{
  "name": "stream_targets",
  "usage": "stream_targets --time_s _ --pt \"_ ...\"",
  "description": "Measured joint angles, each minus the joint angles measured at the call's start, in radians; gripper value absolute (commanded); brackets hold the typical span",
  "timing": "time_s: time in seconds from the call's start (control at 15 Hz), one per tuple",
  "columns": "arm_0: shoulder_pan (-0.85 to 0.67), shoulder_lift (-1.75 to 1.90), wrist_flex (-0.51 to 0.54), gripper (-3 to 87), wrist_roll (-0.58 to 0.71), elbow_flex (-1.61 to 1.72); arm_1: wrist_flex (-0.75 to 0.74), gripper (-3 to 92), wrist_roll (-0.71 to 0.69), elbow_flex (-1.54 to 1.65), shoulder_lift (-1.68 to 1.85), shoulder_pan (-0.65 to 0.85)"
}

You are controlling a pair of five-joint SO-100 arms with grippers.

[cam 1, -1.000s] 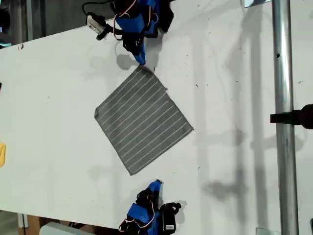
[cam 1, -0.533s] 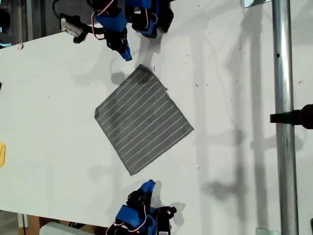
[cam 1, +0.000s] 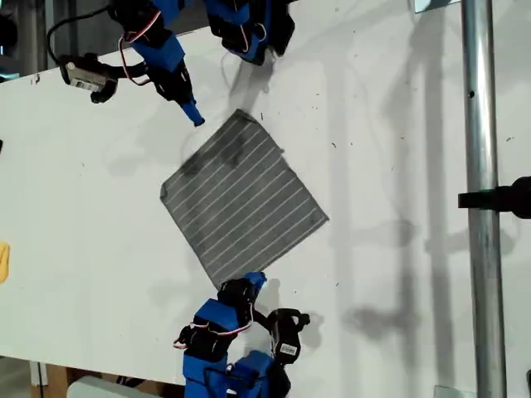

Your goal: Grasp corners of a towel and fold twice.

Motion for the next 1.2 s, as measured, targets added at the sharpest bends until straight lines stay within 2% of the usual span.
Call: stream_targets --time_s 0.27,0.33,0.67,0.8,0.93,1.07,1.2 --pt "0.003 -0.057 0.026 -2.9 0.011 -0.074 0.008 32.9 -0.167 -0.071 -0.071 0.025" --pt "0.003 -0.057 0.034 -2.9 0.011 -0.074 0.008 35.7 -0.184 -0.064 -0.081 0.029" --pt "0.029 -0.057 0.052 -2.9 0.008 -0.074 -0.034 34.5 -0.206 0.074 -0.178 0.029" --pt "0.031 -0.057 0.066 -2.9 0.008 -0.072 -0.054 36.3 -0.14 0.117 -0.242 0.028" --pt "0.037 -0.055 0.072 -2.9 0.011 -0.052 -0.092 38.0 0.005 0.183 -0.258 0.014" --pt "0.037 -0.038 0.071 -2.9 0.028 -0.017 -0.161 38.3 0.141 0.291 -0.258 -0.028" --pt "0.037 -0.023 0.072 -2.9 0.038 0.006 -0.267 38.1 0.192 0.413 -0.256 -0.06"
